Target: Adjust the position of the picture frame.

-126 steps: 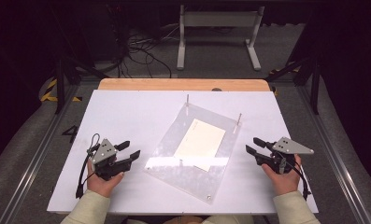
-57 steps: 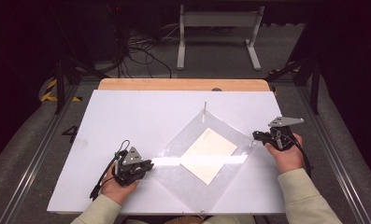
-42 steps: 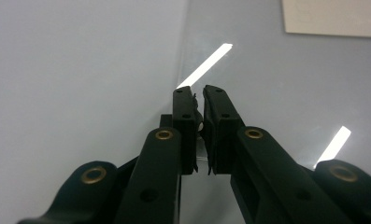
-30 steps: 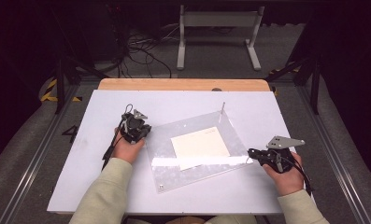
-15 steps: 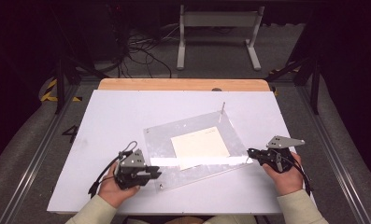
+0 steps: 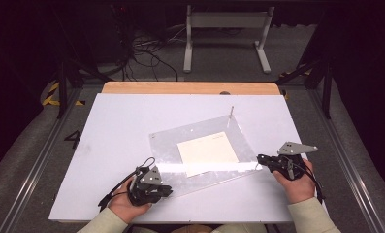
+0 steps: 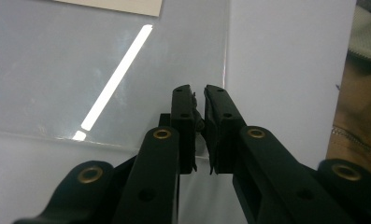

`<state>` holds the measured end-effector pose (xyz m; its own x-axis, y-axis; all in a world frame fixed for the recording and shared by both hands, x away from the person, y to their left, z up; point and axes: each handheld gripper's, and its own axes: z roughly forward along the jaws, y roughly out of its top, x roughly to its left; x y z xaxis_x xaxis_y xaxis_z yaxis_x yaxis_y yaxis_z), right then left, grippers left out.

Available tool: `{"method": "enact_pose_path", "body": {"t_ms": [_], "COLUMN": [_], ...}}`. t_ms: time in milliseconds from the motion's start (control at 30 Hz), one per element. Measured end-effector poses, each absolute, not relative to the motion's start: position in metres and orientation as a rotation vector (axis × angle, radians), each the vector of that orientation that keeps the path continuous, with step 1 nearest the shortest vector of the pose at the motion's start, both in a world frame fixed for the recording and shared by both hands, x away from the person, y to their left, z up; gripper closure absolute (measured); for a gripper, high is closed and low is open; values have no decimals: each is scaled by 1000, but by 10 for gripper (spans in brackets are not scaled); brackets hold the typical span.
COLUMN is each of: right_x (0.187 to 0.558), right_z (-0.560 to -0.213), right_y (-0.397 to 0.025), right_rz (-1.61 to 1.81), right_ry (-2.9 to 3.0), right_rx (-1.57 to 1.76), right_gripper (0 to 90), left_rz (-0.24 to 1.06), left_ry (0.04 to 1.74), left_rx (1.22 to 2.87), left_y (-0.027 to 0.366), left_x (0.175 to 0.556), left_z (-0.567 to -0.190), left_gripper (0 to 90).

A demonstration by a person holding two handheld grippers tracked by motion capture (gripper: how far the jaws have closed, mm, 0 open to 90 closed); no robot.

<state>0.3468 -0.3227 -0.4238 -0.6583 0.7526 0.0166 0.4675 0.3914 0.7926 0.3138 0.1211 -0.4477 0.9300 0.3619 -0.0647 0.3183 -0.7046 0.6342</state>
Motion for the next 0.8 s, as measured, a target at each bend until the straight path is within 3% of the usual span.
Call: {"method": "enact_pose_path", "body": {"t_ms": [200,567,733,800], "right_x": [342,294,290,289], "right_z": [-422,-422,-423,-421], "right_y": [-319,-281,-271,-267], "right_rz": [1107,1108,1117,1121], "right_ry": [2311,2424,2449,2464], "right_rx": [1049,888,853,844], "right_gripper": [843,844,845,847], "left_rz": [194,442,415,393], "left_ry": [469,862,966,924], "left_rx": [2474,2360,2234,2202], "left_y": [116,140,143,146], "left_x": [312,377,394,386], "left_z": [-443,-446,-450,-444], "left_gripper": [837,838,851,797]}}
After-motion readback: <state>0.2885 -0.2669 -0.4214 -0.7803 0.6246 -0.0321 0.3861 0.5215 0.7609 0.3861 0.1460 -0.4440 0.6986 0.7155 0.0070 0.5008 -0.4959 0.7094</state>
